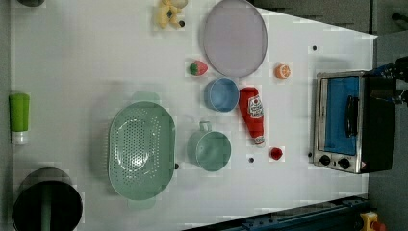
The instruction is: Pick Ketchup from the table and place it in strainer.
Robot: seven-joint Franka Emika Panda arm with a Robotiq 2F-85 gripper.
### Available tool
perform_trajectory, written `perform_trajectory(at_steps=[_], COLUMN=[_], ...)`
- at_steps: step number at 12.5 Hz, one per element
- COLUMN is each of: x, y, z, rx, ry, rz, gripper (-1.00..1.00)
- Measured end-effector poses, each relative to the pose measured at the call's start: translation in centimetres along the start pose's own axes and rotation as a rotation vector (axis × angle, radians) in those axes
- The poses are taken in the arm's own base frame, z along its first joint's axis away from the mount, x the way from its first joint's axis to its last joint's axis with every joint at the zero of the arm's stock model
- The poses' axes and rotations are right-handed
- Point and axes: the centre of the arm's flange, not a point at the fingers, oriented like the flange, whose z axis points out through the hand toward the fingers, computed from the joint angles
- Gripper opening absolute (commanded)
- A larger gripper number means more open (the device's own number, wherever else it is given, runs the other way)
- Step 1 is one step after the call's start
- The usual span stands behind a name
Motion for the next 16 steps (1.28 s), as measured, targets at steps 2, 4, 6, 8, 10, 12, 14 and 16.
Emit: perform_trajectory(at_steps=[2,4,6,8,10,12,14,16], x=[-5.0,-8.1,-9.1,-8.8,-7.5,-5.7,-4.0,-3.2], y=[4.9,7.9,8.4,7.5,5.7,3.7,2.8,3.0], z=[0.4,-3.3,-7.7,-8.1,-4.8,1.1,7.8,14.3], rx=[-0.127,-0.099,-0.018,0.005,-0.011,-0.053,-0.087,-0.091], ry=[-0.124,-0.075,0.01,0.03,-0.021,-0.085,-0.146,-0.182], rz=[0.009,0.015,0.012,0.001,-0.022,-0.113,-0.254,-0.426], gripper=[0.81,1.0,1.0,1.0,1.0,1.0,1.0,1.0])
